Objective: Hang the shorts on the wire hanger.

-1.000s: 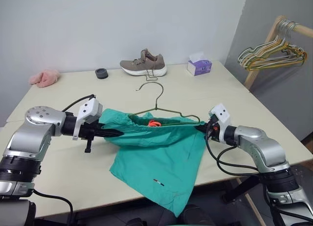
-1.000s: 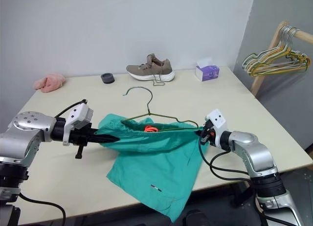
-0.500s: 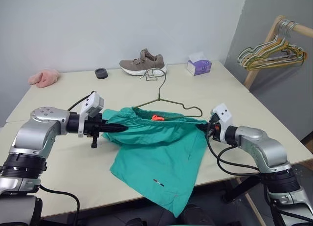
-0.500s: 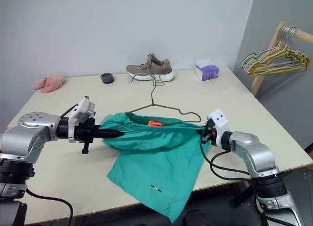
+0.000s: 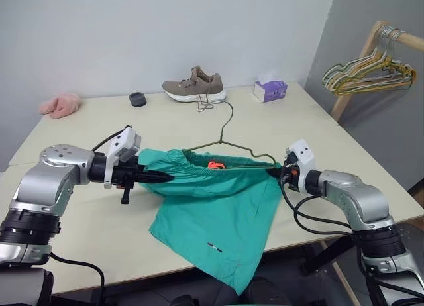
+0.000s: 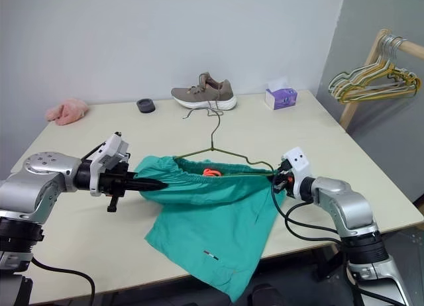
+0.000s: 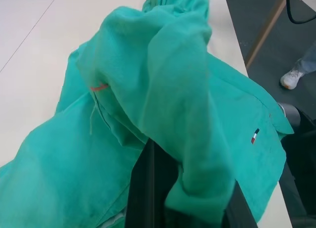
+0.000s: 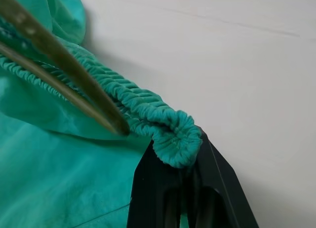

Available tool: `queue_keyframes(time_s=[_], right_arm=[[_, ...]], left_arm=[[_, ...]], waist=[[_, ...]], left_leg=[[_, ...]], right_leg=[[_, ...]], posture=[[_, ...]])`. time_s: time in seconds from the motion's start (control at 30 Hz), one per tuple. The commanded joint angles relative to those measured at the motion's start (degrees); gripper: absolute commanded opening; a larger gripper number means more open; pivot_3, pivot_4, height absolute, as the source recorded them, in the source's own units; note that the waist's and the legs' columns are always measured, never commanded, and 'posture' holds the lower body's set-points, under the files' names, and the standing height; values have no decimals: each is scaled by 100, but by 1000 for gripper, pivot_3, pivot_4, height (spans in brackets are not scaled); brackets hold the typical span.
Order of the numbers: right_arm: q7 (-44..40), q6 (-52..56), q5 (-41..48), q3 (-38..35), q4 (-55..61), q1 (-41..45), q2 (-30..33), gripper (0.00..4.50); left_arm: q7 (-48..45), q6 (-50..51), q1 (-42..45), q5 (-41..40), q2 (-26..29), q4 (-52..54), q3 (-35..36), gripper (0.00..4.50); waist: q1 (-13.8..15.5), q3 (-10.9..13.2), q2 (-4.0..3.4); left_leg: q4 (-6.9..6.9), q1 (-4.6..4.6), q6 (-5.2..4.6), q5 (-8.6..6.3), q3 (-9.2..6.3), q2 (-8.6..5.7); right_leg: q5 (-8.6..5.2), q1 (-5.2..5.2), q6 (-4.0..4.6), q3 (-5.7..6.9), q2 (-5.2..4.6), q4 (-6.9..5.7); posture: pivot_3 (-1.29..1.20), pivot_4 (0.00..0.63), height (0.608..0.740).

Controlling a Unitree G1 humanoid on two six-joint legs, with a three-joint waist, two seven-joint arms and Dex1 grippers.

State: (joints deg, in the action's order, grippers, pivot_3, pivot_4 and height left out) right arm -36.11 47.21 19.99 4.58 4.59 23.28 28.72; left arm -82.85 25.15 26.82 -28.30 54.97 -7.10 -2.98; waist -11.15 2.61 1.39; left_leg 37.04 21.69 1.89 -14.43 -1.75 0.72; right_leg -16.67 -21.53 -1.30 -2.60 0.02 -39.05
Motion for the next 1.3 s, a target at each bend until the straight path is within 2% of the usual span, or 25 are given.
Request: queue_keyframes(time_s=[0.03,0.43,0.67,0.9,1.07,1.3], right_arm=[[389,98,-217,-549,-258,-61,330,44],[76,-212,-265,-315,182,-204,641,44],[-43,-542,-359,33,414,-358,838,44],[-98,-1138,-670,283,407,-465,1064,44],[-234,-1632,-883,418,401,-538,1233,44],[-714,-1602,-811,497,892,-537,1589,44]], left_arm=[[55,-252,106,166,262,-225,434,0],[339,-755,212,605,211,-818,365,0],[564,-88,415,72,-47,-803,642,0],[375,-89,65,169,162,-630,535,0],[313,-258,22,317,248,-664,470,0],[444,-1014,-143,929,311,-722,206,0]], waist=[[0,0,0],[2,0,-1],[0,0,0],[-6,1,-1],[3,0,0],[7,1,-2]], left_leg=[[0,0,0,0,0,0],[0,2,0,0,1,0],[1,3,0,0,1,0],[-2,3,0,0,4,3],[2,6,0,0,5,1],[1,7,0,0,5,3]], right_leg=[[0,0,0,0,0,0],[0,-1,0,0,0,1],[0,-2,-1,1,0,1],[0,-7,0,-4,2,0],[0,-8,-1,-3,2,0],[0,-10,-1,-3,2,1]], posture=[[-181,0,740],[-184,0,740],[-185,0,740],[-186,0,740],[-186,0,740],[-185,0,740]])
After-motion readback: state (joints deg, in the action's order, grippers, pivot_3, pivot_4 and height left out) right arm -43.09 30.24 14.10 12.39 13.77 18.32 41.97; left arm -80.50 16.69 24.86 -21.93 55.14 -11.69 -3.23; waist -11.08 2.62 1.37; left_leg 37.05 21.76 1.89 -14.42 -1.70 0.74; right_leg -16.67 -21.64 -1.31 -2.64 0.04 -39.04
